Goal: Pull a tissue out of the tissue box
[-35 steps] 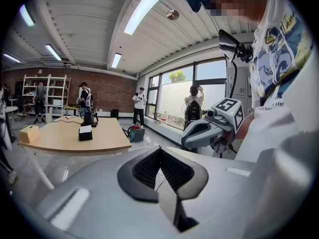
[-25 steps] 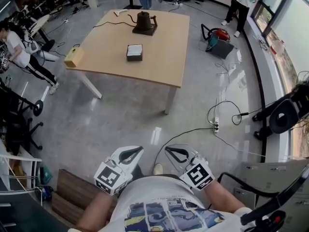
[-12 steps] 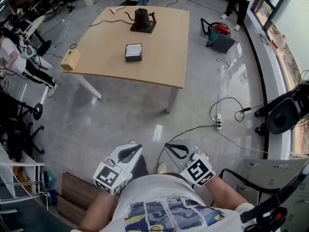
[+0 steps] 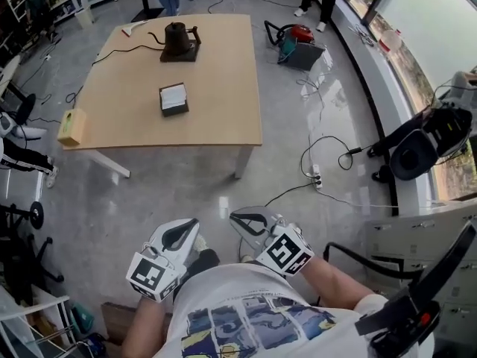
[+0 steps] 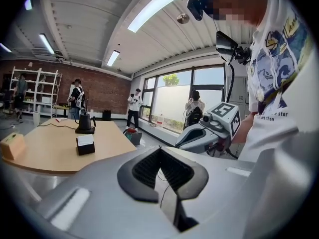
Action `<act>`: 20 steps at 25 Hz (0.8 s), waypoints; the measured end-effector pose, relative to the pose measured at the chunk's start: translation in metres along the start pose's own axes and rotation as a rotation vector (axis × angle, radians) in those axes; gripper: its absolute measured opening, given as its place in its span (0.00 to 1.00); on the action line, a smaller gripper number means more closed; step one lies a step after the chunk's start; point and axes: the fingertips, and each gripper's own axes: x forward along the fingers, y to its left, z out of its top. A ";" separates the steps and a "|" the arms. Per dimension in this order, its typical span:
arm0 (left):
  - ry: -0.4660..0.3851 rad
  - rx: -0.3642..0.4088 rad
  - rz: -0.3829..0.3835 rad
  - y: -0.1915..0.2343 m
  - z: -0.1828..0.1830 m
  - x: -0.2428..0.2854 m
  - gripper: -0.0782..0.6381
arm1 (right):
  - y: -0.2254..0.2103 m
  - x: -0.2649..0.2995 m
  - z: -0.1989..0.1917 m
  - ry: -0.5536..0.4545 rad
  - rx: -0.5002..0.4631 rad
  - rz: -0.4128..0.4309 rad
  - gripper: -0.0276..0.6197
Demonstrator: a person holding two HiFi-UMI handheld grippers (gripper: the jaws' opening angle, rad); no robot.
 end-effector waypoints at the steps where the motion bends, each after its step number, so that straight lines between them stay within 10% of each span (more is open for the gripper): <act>1: 0.002 0.005 -0.004 0.011 0.003 -0.003 0.12 | -0.002 0.010 0.007 0.000 0.001 -0.003 0.05; 20: 0.040 0.015 -0.040 0.143 -0.004 -0.039 0.12 | -0.017 0.143 0.072 0.027 0.011 -0.008 0.05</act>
